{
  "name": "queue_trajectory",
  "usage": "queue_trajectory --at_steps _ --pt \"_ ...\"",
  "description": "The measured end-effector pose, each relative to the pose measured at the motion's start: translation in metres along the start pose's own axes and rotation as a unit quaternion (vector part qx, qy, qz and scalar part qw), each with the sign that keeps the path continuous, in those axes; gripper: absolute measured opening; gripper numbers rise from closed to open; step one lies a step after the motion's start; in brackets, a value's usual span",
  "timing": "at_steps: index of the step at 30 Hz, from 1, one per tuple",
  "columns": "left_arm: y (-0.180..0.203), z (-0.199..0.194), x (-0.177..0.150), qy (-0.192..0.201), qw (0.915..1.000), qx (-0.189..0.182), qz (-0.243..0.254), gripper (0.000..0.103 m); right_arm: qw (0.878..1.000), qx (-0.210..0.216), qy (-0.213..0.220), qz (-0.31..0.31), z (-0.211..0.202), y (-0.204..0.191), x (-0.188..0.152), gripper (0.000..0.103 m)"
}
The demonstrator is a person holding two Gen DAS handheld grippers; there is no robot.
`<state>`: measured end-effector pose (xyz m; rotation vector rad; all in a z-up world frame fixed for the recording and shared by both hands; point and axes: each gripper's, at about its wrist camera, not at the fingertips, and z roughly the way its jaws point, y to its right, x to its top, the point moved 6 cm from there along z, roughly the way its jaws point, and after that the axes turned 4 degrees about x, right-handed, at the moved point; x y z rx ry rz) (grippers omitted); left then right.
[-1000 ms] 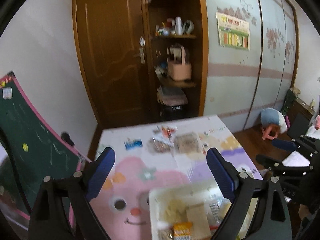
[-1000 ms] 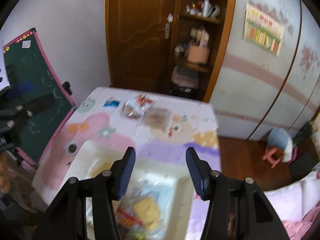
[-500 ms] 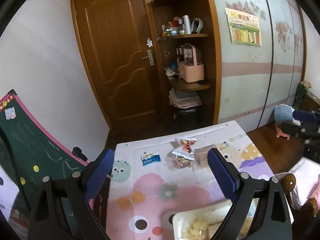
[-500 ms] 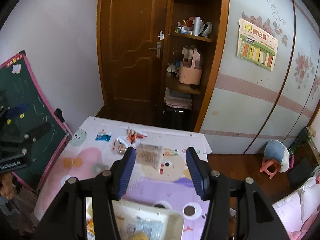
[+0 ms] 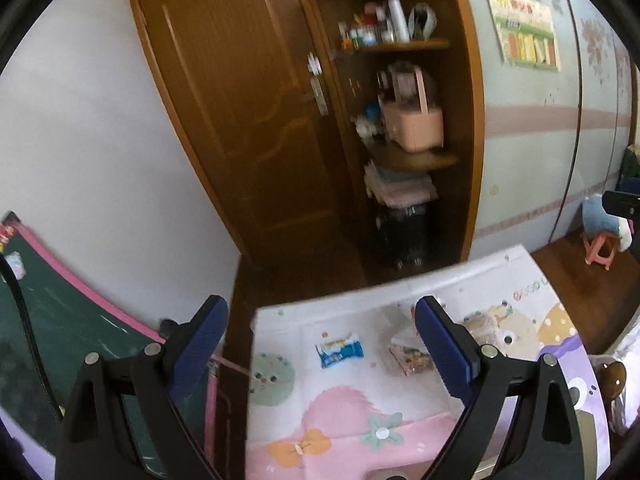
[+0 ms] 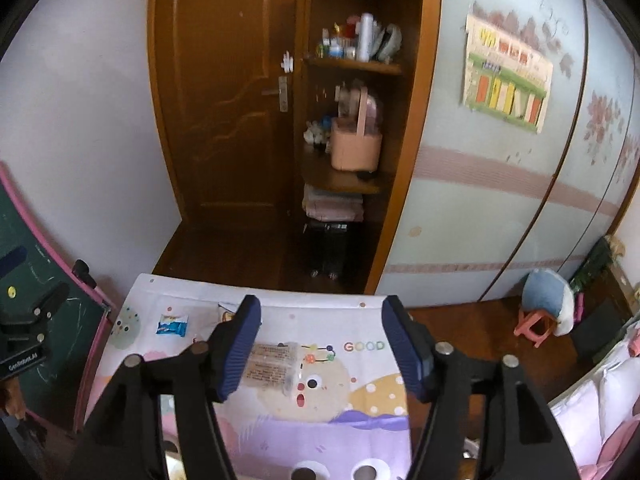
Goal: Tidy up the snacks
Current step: 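Move both grippers back over the remaining snack pile, then grasp the red-ended nut-cluster packet with the left gripper while the right grasps the clear printed bag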
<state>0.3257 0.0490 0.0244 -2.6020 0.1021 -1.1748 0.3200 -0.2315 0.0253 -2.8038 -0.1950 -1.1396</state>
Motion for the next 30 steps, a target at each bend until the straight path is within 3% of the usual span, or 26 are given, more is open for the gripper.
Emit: queue_trajectory --at_steps 4,8,13,21,26,30 --pt "0.012 0.060 -0.025 -0.060 0.9981 -0.013 0.006 0.094 0.997 0.034 -0.064 0.030 0.066 -0.002 -0.026 0.066" --pt "0.025 0.115 -0.062 -0.122 0.9919 -0.037 0.003 0.094 0.982 0.089 -0.147 0.074 0.138 -0.009 -0.072 0.066" --pt "0.048 0.163 -0.097 -0.175 0.9817 -0.074 -0.012 0.094 0.970 0.092 -0.211 0.080 0.200 -0.021 -0.120 0.076" --pt "0.101 0.218 -0.131 -0.227 0.9683 -0.103 -0.014 0.094 0.966 0.093 -0.228 0.084 0.251 -0.035 -0.141 0.090" --pt "0.120 0.240 -0.143 -0.244 0.9622 -0.117 -0.026 0.092 0.963 0.083 -0.236 0.097 0.272 -0.037 -0.147 0.092" --pt "0.129 0.254 -0.153 -0.261 0.9553 -0.132 -0.043 0.082 0.962 0.082 -0.241 0.096 0.285 -0.039 -0.150 0.100"
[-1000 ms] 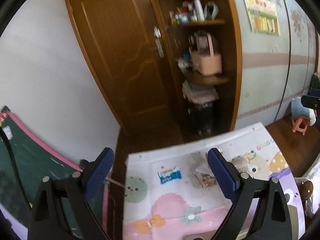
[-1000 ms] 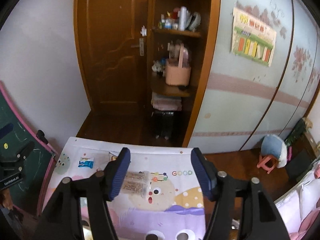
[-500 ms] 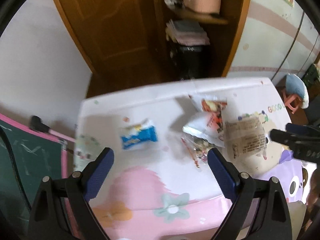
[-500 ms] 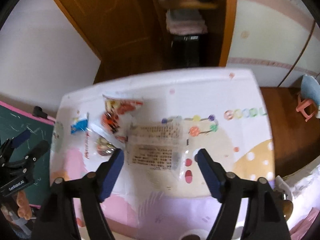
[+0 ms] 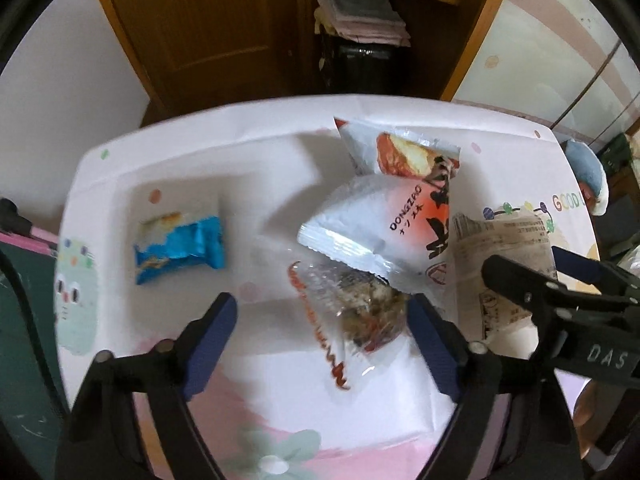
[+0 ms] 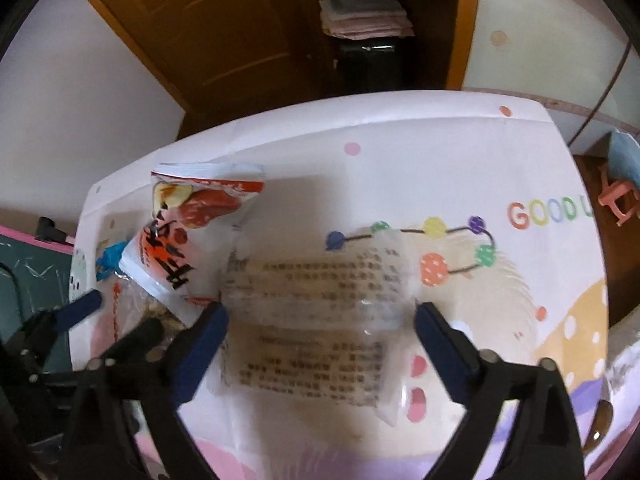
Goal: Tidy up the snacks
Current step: 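Grasp the red-ended nut-cluster packet with the left gripper while the right grasps the clear printed bag, then carry both packets into the white tray and open both grippers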
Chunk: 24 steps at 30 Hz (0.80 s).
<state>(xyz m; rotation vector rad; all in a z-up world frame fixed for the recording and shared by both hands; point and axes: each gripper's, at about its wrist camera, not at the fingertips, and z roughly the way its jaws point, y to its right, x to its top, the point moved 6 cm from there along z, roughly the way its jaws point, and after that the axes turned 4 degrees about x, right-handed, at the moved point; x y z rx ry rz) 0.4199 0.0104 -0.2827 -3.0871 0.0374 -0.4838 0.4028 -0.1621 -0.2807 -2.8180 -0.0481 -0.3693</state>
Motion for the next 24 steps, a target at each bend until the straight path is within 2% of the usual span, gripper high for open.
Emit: queue_trajectory --at_steps 3,8,11,12,16,18,24 --pt "0.005 0.008 0.000 -0.004 0.9997 -0.026 0.000 0.078 1.000 0.000 -0.009 0.001 0.006 0.001 -0.001 0.102" --pt "0.016 0.015 0.000 -0.003 0.9990 -0.043 0.010 0.068 0.999 -0.013 -0.030 0.000 0.010 0.003 -0.001 0.101" --pt "0.025 0.021 -0.002 -0.005 0.9985 -0.052 0.014 0.058 0.999 -0.009 -0.050 -0.002 0.008 0.000 -0.006 0.086" --pt "0.028 0.021 -0.002 0.002 0.9985 -0.050 0.022 0.041 0.998 -0.012 -0.055 0.001 0.007 0.001 -0.007 0.083" --pt "0.036 0.017 -0.011 0.006 0.9980 -0.045 0.043 0.038 0.998 -0.028 -0.062 -0.012 0.001 0.003 -0.015 0.078" --pt "0.035 0.015 -0.015 0.005 0.9982 -0.045 0.041 0.033 0.997 -0.029 -0.065 -0.019 -0.004 0.004 -0.020 0.076" --pt "0.013 -0.017 -0.029 0.008 0.9990 -0.035 0.026 0.033 0.996 -0.040 -0.072 -0.023 -0.018 0.008 -0.038 0.070"
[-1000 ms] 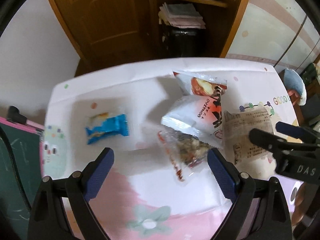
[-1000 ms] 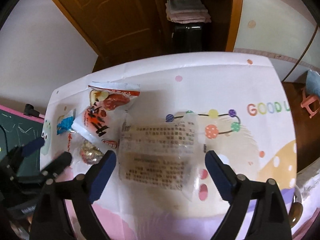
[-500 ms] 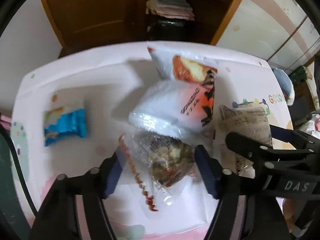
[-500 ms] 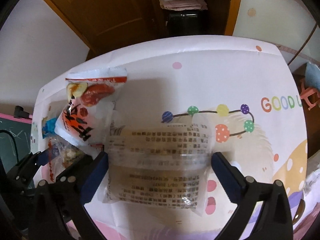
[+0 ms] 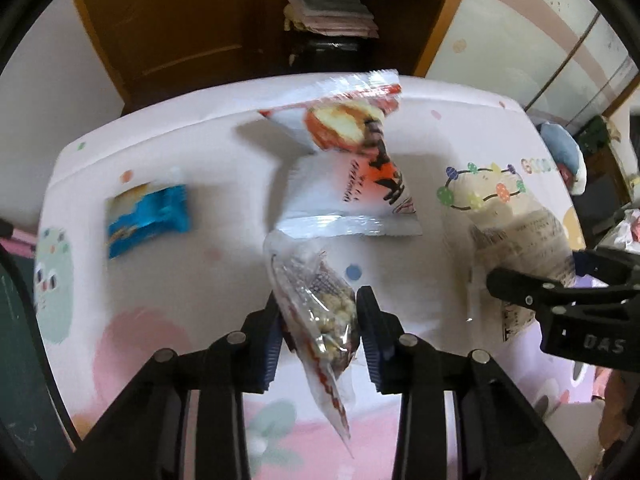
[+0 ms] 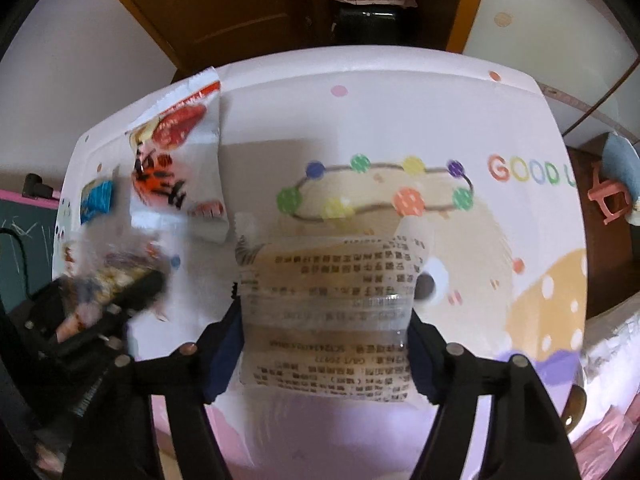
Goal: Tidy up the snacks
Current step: 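Carry both packets into the white tray and open both grippers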
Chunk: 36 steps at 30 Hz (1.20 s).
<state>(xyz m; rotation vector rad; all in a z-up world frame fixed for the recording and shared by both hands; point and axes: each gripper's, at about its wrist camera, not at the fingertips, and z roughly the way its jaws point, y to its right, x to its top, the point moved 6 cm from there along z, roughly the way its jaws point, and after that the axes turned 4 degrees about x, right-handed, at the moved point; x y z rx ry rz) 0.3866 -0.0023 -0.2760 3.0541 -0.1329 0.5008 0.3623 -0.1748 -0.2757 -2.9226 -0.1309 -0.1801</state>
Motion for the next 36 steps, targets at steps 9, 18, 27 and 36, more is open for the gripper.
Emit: queue_trajectory --at_steps 9,18,27,36 --pt "-0.019 -0.113 -0.012 0.068 0.9977 0.009 -0.002 0.033 0.997 0.001 0.083 0.005 -0.078 0.001 -0.042 0.070" --pt "-0.004 -0.258 -0.033 0.171 0.9852 0.008 -0.006 0.034 0.976 -0.021 0.217 -0.029 -0.231 0.001 -0.081 0.070" --pt "0.036 -0.353 -0.100 0.240 0.9705 0.013 0.023 0.034 0.947 -0.034 0.311 -0.080 -0.318 -0.013 -0.167 0.071" --pt "0.070 -0.382 -0.192 0.275 0.9601 0.010 0.052 0.034 0.936 -0.009 0.341 -0.087 -0.300 -0.017 -0.252 0.072"
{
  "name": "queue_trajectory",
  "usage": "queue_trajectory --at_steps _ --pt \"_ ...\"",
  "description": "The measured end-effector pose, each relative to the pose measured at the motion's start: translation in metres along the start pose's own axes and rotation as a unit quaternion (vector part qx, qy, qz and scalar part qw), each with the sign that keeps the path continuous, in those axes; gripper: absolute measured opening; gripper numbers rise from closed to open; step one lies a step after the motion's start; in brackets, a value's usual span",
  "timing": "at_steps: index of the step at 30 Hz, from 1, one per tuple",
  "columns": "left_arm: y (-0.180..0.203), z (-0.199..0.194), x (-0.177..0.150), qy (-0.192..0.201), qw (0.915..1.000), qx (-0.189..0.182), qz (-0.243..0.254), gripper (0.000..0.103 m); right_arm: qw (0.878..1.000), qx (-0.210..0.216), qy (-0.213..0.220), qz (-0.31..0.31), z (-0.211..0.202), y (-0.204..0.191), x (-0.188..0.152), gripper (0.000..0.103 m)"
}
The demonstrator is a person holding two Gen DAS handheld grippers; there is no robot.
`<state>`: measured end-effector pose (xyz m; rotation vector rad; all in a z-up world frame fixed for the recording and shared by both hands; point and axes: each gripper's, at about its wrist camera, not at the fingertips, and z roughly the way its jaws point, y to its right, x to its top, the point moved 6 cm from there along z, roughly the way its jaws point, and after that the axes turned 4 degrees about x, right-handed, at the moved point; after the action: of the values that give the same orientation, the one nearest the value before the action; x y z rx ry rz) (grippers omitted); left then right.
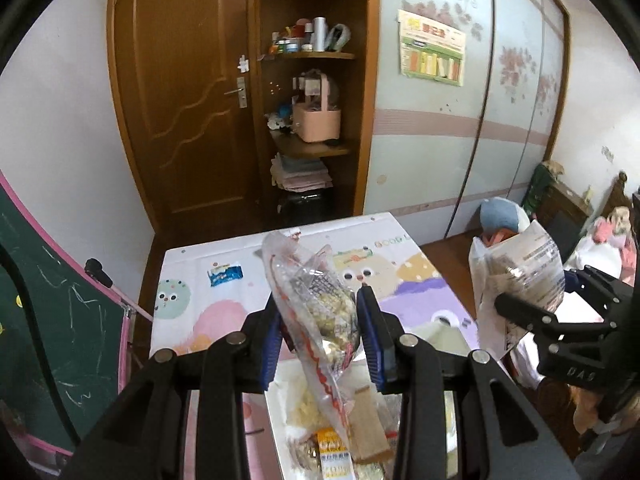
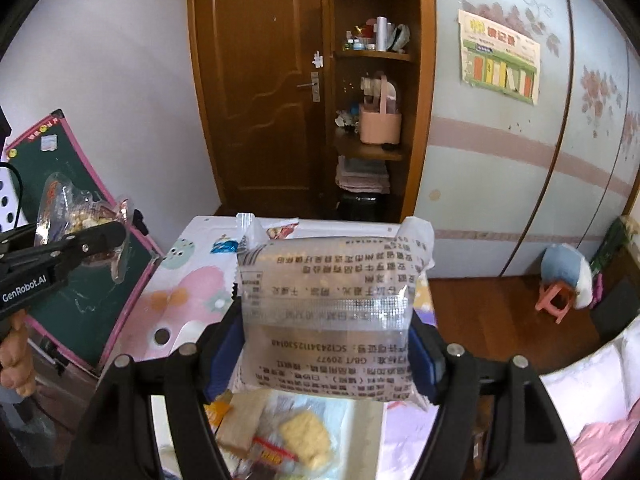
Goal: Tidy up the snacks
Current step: 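Carry both packets into the white tray and open both grippers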
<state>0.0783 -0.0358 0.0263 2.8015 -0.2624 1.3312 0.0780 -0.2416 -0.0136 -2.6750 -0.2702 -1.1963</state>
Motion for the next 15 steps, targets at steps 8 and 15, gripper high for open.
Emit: queue_trajectory --at_steps 8,15 --pt "0.022 0.020 -0.076 -0.043 0.9989 -0.008 -0.015 0.034 0.999 0.016 -0.030 0.037 0.017 -0.013 -0.069 0.072" --pt "0.030 0.058 -0.133 -0.111 0.9931 -0.023 -0.033 0.034 0.994 0.031 -0.084 0.063 0.039 -0.023 -0.101 0.074"
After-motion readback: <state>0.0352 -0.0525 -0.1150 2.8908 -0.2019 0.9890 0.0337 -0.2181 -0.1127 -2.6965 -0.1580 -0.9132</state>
